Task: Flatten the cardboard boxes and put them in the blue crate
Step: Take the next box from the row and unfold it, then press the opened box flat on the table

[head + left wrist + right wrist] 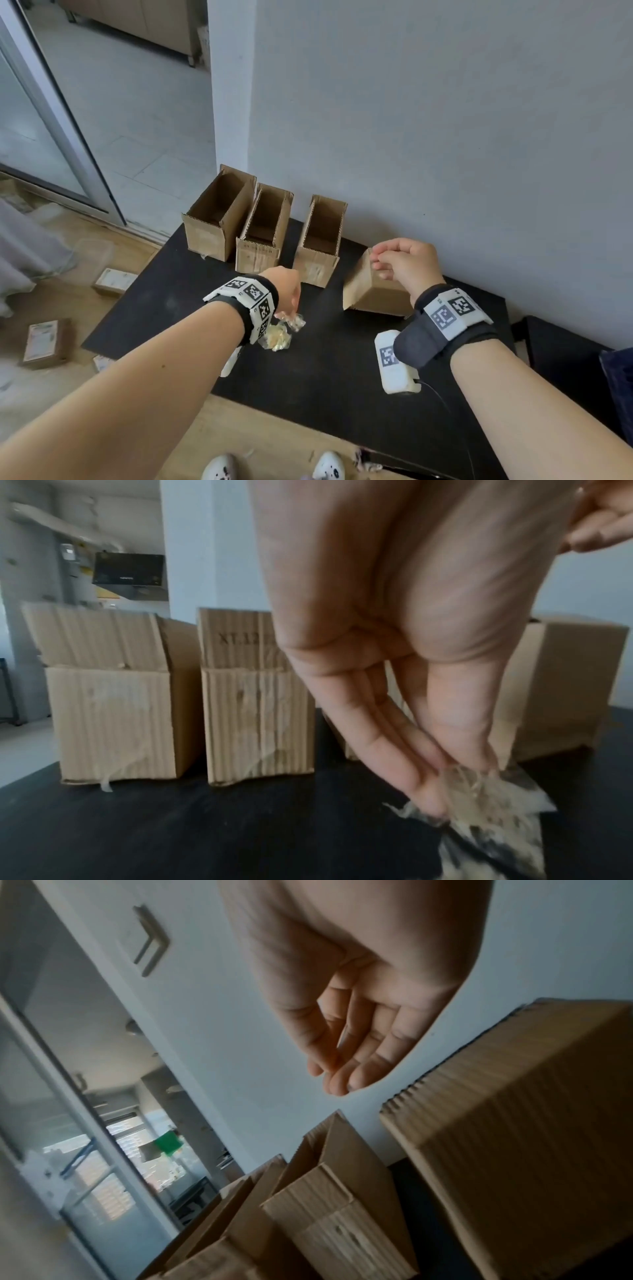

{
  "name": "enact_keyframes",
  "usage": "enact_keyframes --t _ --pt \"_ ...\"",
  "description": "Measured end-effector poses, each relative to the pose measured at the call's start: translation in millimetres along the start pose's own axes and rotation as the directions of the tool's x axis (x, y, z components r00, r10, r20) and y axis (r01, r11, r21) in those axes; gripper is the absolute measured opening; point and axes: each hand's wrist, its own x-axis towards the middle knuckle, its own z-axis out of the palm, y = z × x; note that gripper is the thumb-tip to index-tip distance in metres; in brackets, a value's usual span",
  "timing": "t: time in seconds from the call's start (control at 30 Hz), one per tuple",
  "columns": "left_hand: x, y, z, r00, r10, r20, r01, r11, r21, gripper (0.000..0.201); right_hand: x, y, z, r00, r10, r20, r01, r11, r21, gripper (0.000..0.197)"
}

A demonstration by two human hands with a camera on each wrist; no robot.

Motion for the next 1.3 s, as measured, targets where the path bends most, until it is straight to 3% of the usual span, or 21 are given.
enact_keyframes --t 0.17,0.3,0.43,0.6,0.7,0.77,0.83,0.9,0.97,1.17,1.3 --pt "19 -4 18 0.996 0.003 0.085 -0.016 0.988 0.152 0.02 16 25 -25 0.973 0.061 -0.224 -0.061 0.998 0.004 0.028" --pt "26 -13 28 0.999 -0.031 0.016 0.028 0.986 0.166 0.016 24 42 -44 0.926 0.031 -0.376 -0.085 0.988 -0.128 0.03" --pt "28 -13 29 0.999 -0.051 -0.005 0.051 0.975 0.214 0.015 32 55 -53 0.931 0.076 -0.356 -0.152 0.969 -0.193 0.023" --pt "22 5 18 0.997 -0.07 -0.009 0.071 0.978 0.196 0.031 42 65 -59 0.943 0.145 -0.299 -0.212 0.955 -0.206 0.038" --pt "16 28 5 0.999 -0.023 -0.048 0.031 0.983 0.179 0.036 45 66 -64 0.956 0.186 -0.226 -0.235 0.948 -0.216 0.046" --pt "12 47 -5 0.992 0.053 -0.115 -0.05 0.998 0.029 0.036 49 68 -67 0.96 0.213 -0.183 -0.248 0.949 -0.193 0.048" --pt "10 70 -17 0.96 0.105 -0.258 -0.15 0.976 -0.161 0.031 53 72 -71 0.96 0.236 -0.151 -0.259 0.953 -0.154 0.046" --pt "12 92 -29 0.889 0.083 -0.45 -0.227 0.934 -0.276 0.022 56 73 -78 0.96 0.25 -0.123 -0.262 0.961 -0.094 0.042" --pt "21 108 -38 0.833 0.012 -0.553 -0.26 0.891 -0.372 0.017 57 74 -87 0.96 0.268 -0.078 -0.27 0.963 -0.023 0.038" --pt "54 130 -38 0.898 -0.184 -0.4 -0.079 0.826 -0.559 0.055 62 86 -108 0.948 0.318 0.03 -0.32 0.94 0.117 0.035" --pt "60 145 -30 0.945 -0.271 -0.182 0.107 0.783 -0.612 0.066 64 95 -109 0.914 0.38 0.142 -0.405 0.86 0.31 0.032"
